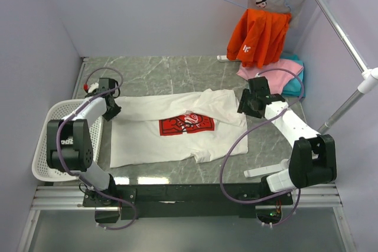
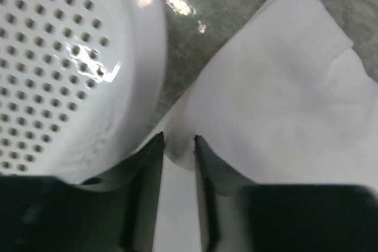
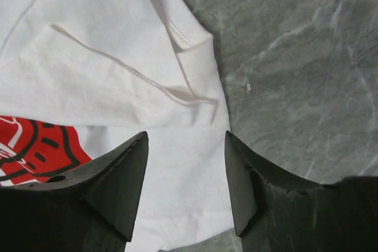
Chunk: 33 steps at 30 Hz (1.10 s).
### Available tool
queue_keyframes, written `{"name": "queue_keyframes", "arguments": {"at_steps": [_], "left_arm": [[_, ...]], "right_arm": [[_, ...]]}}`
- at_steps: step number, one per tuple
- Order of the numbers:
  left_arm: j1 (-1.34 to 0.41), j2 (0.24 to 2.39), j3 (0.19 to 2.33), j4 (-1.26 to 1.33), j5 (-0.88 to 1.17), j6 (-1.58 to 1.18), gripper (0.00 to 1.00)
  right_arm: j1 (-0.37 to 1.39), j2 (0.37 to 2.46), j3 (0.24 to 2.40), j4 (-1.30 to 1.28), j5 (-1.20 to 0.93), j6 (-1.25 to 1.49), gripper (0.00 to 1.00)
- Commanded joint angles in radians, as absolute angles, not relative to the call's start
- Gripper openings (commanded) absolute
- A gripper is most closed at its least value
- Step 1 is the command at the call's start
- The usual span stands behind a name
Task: Fold and stack the t-shirts
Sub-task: Fold the flattened tshirt in 1/3 of the way
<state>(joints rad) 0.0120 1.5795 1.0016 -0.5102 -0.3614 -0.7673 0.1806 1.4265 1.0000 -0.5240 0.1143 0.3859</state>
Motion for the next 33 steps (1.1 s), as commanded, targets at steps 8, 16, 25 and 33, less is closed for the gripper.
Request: {"name": "queue_keyframes", "arguments": {"at_steps": [8,16,25,33], "left_arm": [[0.012,1.447,1.019,-0.336,-0.177,-0.736,0.76],[-0.021,1.578,1.026,-0.157,-0.028,-0.747,0.75],[-0.028,1.684,1.009,-0.126,-0.02,-0.755,0.76],[-0.028,1.818,1.052,-0.146,-0.008,-0.756,0.73]], "right_arm": [[0.175,1.505,1.123,-0.4,0.055,0.354,0.63],[0.163,1.788,1.272,-0.281,-0.102,0.4,0.6],[0.158,1.92,1.336,-0.29,-0.213,0.391,0.62],[0.137,1.996,1.37,-0.316,-0.268,0.365,0.58]]}}
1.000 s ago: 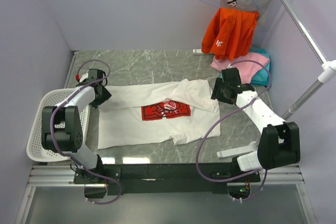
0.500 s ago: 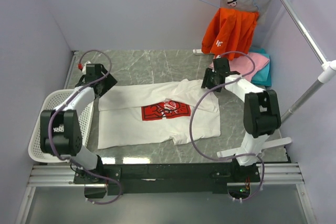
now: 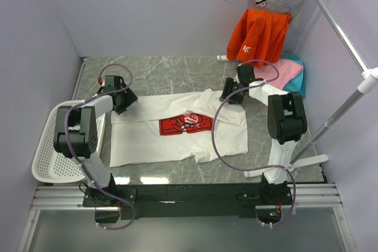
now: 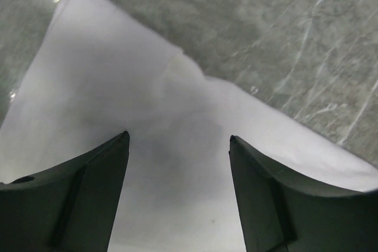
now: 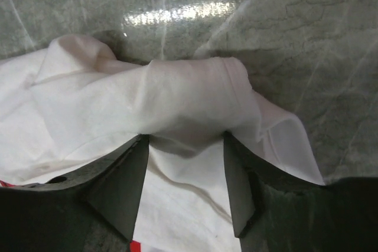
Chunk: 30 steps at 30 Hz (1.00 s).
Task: Fold and stack the t-shirts
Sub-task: Fold the flattened tshirt in 1/3 of the way
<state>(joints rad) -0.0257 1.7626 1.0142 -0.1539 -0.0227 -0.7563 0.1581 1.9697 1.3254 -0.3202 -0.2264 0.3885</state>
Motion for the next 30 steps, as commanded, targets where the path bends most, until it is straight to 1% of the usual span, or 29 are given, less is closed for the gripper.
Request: {"name": "queue_keyframes", "arguments": {"at_steps": [1,2,4,5,6,8,9,12,15,16,19,20,22,25,27,28,29,30], "left_arm": [[-0.026,1.83,1.06,-0.15,-0.008,-0.755,0.73],[-0.026,1.842,1.078,-0.159,-0.008,-0.753,0.72],[-0.026,1.881,1.1,-0.181,-0.008,-0.743,0.7],[-0.026,1.893,1.121,-0.189,-0.008,-0.738,0.68],[-0.026,1.914,1.13,-0.201,-0.008,-0.736,0.64],[-0.025,1.934,1.164,-0.212,-0.008,-0.727,0.59],[-0.022,1.954,1.178,-0.221,-0.008,-0.726,0.54],[-0.017,1.973,1.207,-0.238,-0.031,-0.715,0.46],[-0.006,1.976,1.238,-0.281,-0.077,-0.7,0.43],[-0.005,1.97,1.239,-0.296,-0.096,-0.696,0.43],[-0.002,1.921,1.213,-0.319,-0.178,-0.693,0.44],[-0.002,1.911,1.198,-0.33,-0.211,-0.693,0.45],[-0.002,1.888,1.18,-0.34,-0.251,-0.699,0.46],[-0.002,1.89,1.183,-0.345,-0.252,-0.696,0.47],[-0.002,1.901,1.19,-0.335,-0.22,-0.696,0.49],[-0.002,1.901,1.192,-0.328,-0.212,-0.693,0.49],[-0.003,1.898,1.192,-0.325,-0.207,-0.693,0.5],[-0.008,1.887,1.192,-0.324,-0.21,-0.693,0.51]], "right_arm": [[0.129,2.002,1.376,-0.324,-0.271,0.365,0.56],[0.124,2.002,1.371,-0.322,-0.275,0.367,0.53],[0.101,2.002,1.35,-0.308,-0.305,0.374,0.44],[0.094,2.0,1.347,-0.308,-0.314,0.377,0.38],[0.078,1.996,1.342,-0.31,-0.327,0.379,0.2],[0.069,1.965,1.307,-0.302,-0.315,0.38,0.02],[0.063,1.95,1.29,-0.298,-0.304,0.383,0.0],[0.057,1.881,1.223,-0.304,-0.232,0.39,0.0],[0.057,1.781,1.132,-0.321,-0.118,0.388,0.0],[0.057,1.751,1.082,-0.331,-0.068,0.384,0.0],[0.057,1.62,0.985,-0.35,-0.003,0.388,0.0],[0.055,1.562,0.968,-0.357,0.026,0.388,0.0],[0.057,1.513,0.936,-0.379,0.06,0.399,0.0],[0.055,1.447,0.922,-0.382,0.139,0.406,0.0],[0.055,1.437,0.93,-0.374,0.16,0.402,0.0],[0.055,1.437,0.945,-0.356,0.131,0.385,0.08],[0.057,1.448,0.953,-0.35,0.097,0.382,0.23],[0.057,1.456,0.963,-0.348,0.071,0.385,0.48]]}}
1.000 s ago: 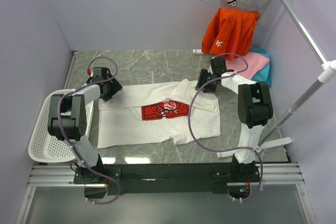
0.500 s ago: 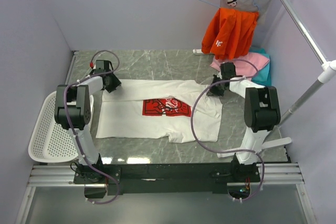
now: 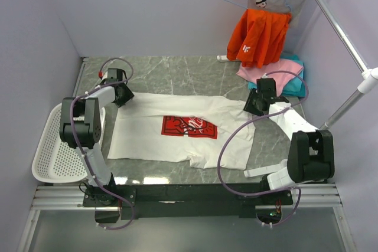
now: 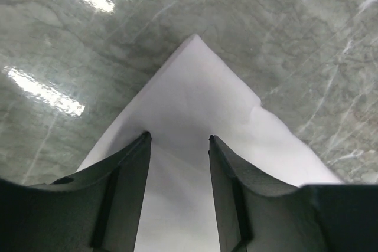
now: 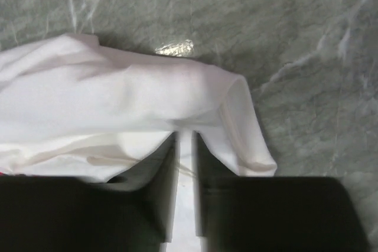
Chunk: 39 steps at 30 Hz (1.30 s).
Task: Fold and stack the t-shirts
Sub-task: Fold the flattened tshirt in 1/3 of the way
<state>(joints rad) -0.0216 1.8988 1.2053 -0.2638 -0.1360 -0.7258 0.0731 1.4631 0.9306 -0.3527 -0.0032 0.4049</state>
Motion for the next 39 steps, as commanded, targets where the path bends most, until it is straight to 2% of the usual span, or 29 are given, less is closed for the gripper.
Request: {"name": "queue_keyframes", "arguments": {"at_steps": [1,3,6,10,16,22,25,26,28,29,34,39], "left_arm": [[-0.011,1.879,1.19,-0.324,-0.221,-0.696,0.52],[-0.014,1.849,1.184,-0.318,-0.233,-0.698,0.53],[-0.014,1.819,1.169,-0.319,-0.279,-0.707,0.56],[-0.014,1.819,1.175,-0.322,-0.279,-0.704,0.57],[-0.015,1.838,1.178,-0.318,-0.245,-0.703,0.56],[-0.018,1.848,1.184,-0.324,-0.248,-0.695,0.56],[-0.018,1.853,1.187,-0.327,-0.252,-0.695,0.56],[-0.018,1.855,1.187,-0.325,-0.25,-0.695,0.56],[-0.018,1.858,1.187,-0.322,-0.244,-0.693,0.56],[-0.018,1.859,1.189,-0.325,-0.245,-0.695,0.56],[-0.018,1.861,1.186,-0.324,-0.252,-0.693,0.56],[-0.018,1.873,1.187,-0.319,-0.25,-0.696,0.56]], "right_arm": [[0.057,1.462,0.98,-0.347,0.063,0.396,0.58],[0.057,1.48,0.999,-0.354,0.078,0.406,0.67],[0.055,1.512,1.043,-0.39,0.141,0.407,0.7],[0.054,1.561,1.068,-0.356,0.097,0.391,0.71],[0.045,1.698,1.095,-0.261,-0.121,0.416,0.68],[0.025,1.775,1.094,-0.148,-0.346,0.471,0.54],[0.017,1.779,1.077,-0.092,-0.406,0.489,0.32],[0.015,1.776,1.074,-0.081,-0.413,0.489,0.18],[0.012,1.75,1.066,-0.055,-0.419,0.479,0.03],[0.012,1.732,1.06,-0.046,-0.41,0.477,0.0],[0.012,1.554,1.005,-0.015,-0.361,0.42,0.0],[0.084,1.512,1.055,-0.176,-0.541,0.31,0.0]]}}
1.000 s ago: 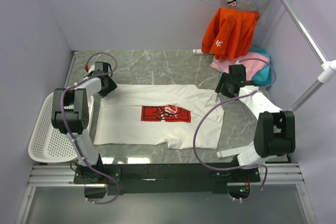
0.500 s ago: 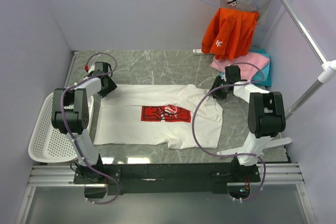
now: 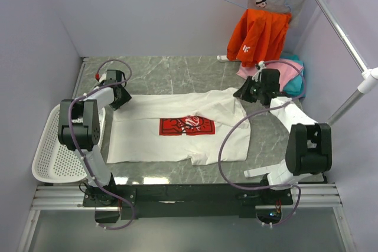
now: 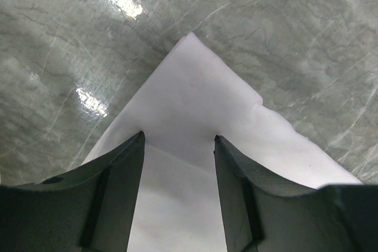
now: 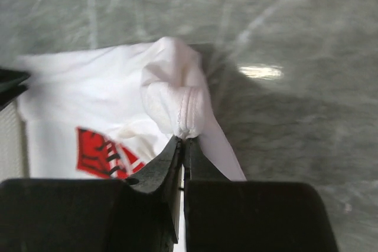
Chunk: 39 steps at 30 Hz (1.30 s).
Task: Fold and stack the t-shirts
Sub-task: Fold the flattened tshirt in 1/3 of the way
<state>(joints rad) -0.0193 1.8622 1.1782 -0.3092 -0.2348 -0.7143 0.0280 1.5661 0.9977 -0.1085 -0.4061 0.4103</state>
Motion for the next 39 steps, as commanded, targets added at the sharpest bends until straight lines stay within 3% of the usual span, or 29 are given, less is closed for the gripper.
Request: {"name": "queue_keyframes", "arguments": {"at_steps": [1,4,6,7,10,14,19,24,35,39], "left_arm": [[-0.018,1.879,1.192,-0.321,-0.247,-0.696,0.56],[-0.018,1.893,1.203,-0.325,-0.241,-0.698,0.56],[-0.018,1.894,1.206,-0.325,-0.238,-0.698,0.56],[-0.018,1.893,1.206,-0.325,-0.238,-0.698,0.56],[-0.018,1.882,1.197,-0.325,-0.241,-0.696,0.56],[-0.02,1.875,1.184,-0.314,-0.236,-0.699,0.57],[-0.021,1.878,1.189,-0.316,-0.229,-0.699,0.57],[-0.021,1.878,1.187,-0.316,-0.229,-0.699,0.57],[-0.025,1.875,1.175,-0.301,-0.225,-0.709,0.57],[-0.025,1.87,1.157,-0.282,-0.212,-0.716,0.58]], "right_arm": [[0.115,1.538,1.069,-0.249,-0.575,0.298,0.0],[0.279,1.606,1.094,-0.352,-0.733,0.261,0.0],[0.395,1.649,1.092,-0.394,-0.834,0.232,0.14],[0.425,1.648,1.089,-0.402,-0.815,0.229,0.26],[0.437,1.579,1.037,-0.406,-0.662,0.255,0.47],[0.4,1.465,1.043,-0.445,-0.326,0.268,0.57],[0.383,1.414,1.058,-0.432,-0.178,0.256,0.6],[0.396,1.47,1.111,-0.451,-0.251,0.25,0.59],[0.601,1.523,1.144,-0.495,-0.097,0.193,0.57],[0.695,1.598,1.235,-0.552,0.059,0.202,0.58]]}}
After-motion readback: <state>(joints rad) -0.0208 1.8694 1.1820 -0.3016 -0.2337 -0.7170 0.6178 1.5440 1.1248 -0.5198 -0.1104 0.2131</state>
